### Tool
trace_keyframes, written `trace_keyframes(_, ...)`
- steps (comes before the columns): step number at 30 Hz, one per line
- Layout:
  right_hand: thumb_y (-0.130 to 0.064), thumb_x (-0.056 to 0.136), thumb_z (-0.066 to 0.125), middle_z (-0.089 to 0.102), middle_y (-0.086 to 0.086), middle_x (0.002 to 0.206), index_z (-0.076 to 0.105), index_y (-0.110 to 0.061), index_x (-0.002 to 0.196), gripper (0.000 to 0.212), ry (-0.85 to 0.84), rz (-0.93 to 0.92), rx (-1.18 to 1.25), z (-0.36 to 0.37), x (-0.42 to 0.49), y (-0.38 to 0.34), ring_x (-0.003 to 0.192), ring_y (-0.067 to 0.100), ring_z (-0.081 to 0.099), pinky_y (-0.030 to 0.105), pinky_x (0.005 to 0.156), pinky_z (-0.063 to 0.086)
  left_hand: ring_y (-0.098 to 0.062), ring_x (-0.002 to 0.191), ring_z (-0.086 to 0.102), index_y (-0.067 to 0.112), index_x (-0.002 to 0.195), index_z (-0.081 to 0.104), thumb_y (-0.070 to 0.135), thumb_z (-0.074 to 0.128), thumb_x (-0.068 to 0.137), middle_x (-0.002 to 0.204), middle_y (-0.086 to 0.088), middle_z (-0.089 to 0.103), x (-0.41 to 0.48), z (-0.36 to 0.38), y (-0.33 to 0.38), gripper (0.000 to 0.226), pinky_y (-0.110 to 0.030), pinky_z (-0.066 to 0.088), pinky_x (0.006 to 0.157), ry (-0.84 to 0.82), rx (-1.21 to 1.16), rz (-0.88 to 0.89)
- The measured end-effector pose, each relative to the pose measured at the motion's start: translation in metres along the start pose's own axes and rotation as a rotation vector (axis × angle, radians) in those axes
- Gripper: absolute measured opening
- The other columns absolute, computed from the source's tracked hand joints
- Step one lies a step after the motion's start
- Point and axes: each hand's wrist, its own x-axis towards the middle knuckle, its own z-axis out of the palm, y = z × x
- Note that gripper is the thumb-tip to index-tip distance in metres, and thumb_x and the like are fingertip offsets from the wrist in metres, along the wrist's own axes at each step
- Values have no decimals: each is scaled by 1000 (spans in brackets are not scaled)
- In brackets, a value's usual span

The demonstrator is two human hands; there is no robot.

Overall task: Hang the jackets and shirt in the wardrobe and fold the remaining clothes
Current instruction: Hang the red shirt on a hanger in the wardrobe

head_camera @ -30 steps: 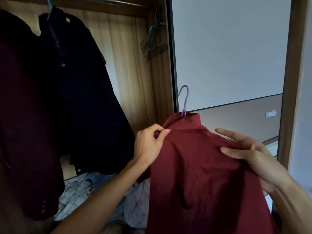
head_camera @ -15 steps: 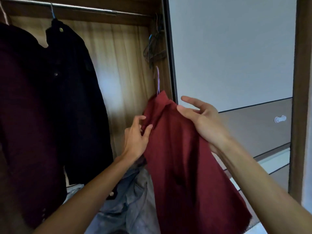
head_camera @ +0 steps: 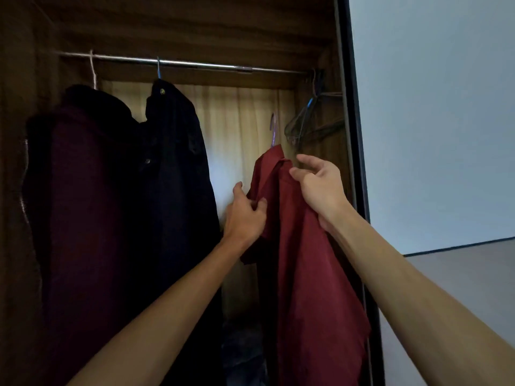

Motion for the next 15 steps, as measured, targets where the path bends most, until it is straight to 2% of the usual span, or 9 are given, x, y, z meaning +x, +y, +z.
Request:
trace_keyframes(3,-2,96,57,68,2,104,55,-7,136,40,1,-40,-12,23,35,0,77,0,63,8,59,49,-26,80,69,17,156,12,29,58,95,93,0,67,40,-11,-10,77,-46,59,82,-23,63,18)
trace_keyframes(5,0,96,55,68,1,99,57,-7,134,39,9,-71,-5,38,60,-3,75,0,63,8,56,49,-26,86,68,15,154,18,31,58,94,98,-3,68,70,-20,-12,74,-45,57,86,9,96,41)
trace_keyframes(7,0,95,54,67,1,99,59,-7,133,38,21,-110,-8,54,83,-6,76,1,63,11,60,51,-24,95,66,14,151,25,29,58,95,102,-1,67,97,-28,-11,67,-43,54,91,43,117,63)
trace_keyframes(10,0,94,54,65,-1,94,62,-7,129,36,33,-174,-10,78,114,-12,74,1,61,11,63,53,-23,90,67,17,141,38,23,58,92,98,2,65,133,-35,-11,53,-45,58,84,83,56,112)
trace_keyframes(12,0,94,55,64,-3,88,63,-7,126,34,43,-215,0,94,135,-19,73,3,62,13,63,52,-21,95,66,21,138,42,21,59,91,106,3,65,155,-38,-11,50,-43,56,89,101,36,155)
trace_keyframes(13,0,93,55,65,-2,86,64,-7,124,33,46,-232,1,102,146,-22,74,7,64,15,65,53,-19,98,65,24,137,44,20,59,91,109,3,65,164,-39,-11,48,-38,54,90,101,19,180)
trace_keyframes(15,0,91,55,67,2,90,66,-8,119,32,56,-261,-15,118,171,-26,85,14,67,23,76,57,-13,95,64,25,133,49,15,59,91,107,5,67,182,-41,-9,45,-22,48,82,112,-4,248)
